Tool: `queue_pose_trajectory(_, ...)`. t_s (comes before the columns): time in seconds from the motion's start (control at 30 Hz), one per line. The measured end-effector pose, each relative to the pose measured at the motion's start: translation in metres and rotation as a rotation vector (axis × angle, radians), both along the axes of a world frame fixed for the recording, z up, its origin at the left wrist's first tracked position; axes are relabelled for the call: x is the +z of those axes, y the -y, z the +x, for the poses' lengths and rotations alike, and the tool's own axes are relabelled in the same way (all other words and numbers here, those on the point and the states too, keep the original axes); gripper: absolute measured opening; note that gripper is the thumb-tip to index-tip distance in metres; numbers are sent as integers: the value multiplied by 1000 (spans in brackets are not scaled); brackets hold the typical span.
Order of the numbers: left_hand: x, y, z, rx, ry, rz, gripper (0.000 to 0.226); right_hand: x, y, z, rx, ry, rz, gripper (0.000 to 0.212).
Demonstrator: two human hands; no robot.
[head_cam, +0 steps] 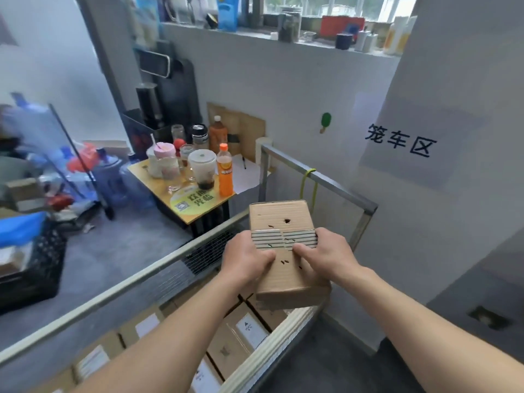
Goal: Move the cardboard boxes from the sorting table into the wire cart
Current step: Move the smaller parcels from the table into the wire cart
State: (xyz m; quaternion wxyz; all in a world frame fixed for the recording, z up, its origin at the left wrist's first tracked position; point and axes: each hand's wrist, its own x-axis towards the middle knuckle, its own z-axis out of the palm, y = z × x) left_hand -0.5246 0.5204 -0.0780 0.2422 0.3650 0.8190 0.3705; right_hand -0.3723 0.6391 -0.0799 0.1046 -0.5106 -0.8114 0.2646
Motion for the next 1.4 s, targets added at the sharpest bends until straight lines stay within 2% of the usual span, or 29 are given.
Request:
queue_pose_trajectory(0.27, -33, 34, -26, 295, 46, -66, 35, -40, 2, -63, 277, 24, -69, 44)
queue_pose_trajectory(0.43, -55, 58, -47, 404, 105, -103, 37, -60, 18, -99, 390, 22, -130, 35)
queue_pose_trajectory(0.63, -87, 81, -86, 450, 165, -111, 38, -87, 38, -143, 438, 64, -220, 48)
queue_pose_trajectory(0.8, -109, 97, -119, 462, 252, -85, 46, -108, 47, -184, 452, 104, -216, 47)
queue_pose_trajectory(0.97, -137, 106, -146, 467, 320, -137, 49, -141, 54, -212, 465, 136, -287, 46)
queue_pose_trajectory(1.1, -172, 105, -154, 495, 379, -212, 57, -172, 50, -226, 486, 191, -332, 43)
queue_pose_trajectory(1.23, -219, 96, -160, 537, 453, -285, 81, -218, 40, -243, 545, 238, -358, 40)
queue_pose_trajectory(1.4, -292, 84, -172, 623, 492, -314, 73, -296, 24, -270, 618, 290, -384, 38)
